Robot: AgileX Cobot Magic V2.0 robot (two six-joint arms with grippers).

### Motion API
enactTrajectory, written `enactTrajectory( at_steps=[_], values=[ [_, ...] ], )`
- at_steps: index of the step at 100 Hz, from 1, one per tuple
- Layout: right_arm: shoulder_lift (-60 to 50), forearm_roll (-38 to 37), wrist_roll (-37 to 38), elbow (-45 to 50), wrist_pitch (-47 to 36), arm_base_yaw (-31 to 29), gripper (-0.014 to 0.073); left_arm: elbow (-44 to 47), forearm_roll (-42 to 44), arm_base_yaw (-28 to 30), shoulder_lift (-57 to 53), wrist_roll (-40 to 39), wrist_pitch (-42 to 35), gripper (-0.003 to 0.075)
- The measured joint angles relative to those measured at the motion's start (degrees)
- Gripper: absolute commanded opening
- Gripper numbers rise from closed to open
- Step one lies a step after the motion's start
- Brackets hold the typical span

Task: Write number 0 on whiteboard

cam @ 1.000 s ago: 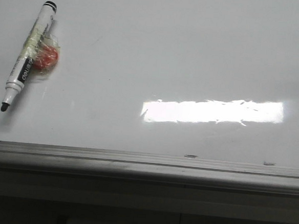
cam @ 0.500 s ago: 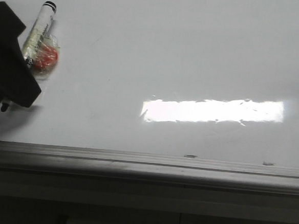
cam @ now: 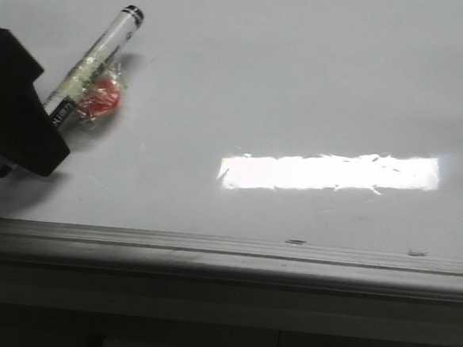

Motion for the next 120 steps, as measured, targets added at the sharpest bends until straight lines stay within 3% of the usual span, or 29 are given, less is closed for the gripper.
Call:
enactTrajectory(
  at_steps=[15, 26, 41, 77, 120],
  values=[
    [1.95, 10.59, -15.34, -4.73, 7.87, 0.25, 0.0325, 0.0, 0.0, -10.64, -5.13, 12.66, 0.0, -0.002],
    [4.7, 13.52, -20.1, -7.76, 9.34, 3.28, 0.0349, 0.0, 1.29, -19.26, -7.81, 20.69, 0.0, -0.002],
    [8.94, 12.56, -23.64, -10.58, 10.94, 11.1, 0.0352, 0.0, 5.51, -27.35, -8.4, 23.69, 0.73, -0.002],
    [19.2, 8.59, -25.64, -13.06, 10.54, 24.59, 0.0352, 0.0, 6.88, -29.09, -8.4, 24.07, 1.94, -0.002],
    [29.09, 7.11, -28.64, -13.06, -0.56, 39.8, 0.0351, 0.0, 7.86, -29.09, -8.4, 24.07, 1.94, -0.002]
  ],
)
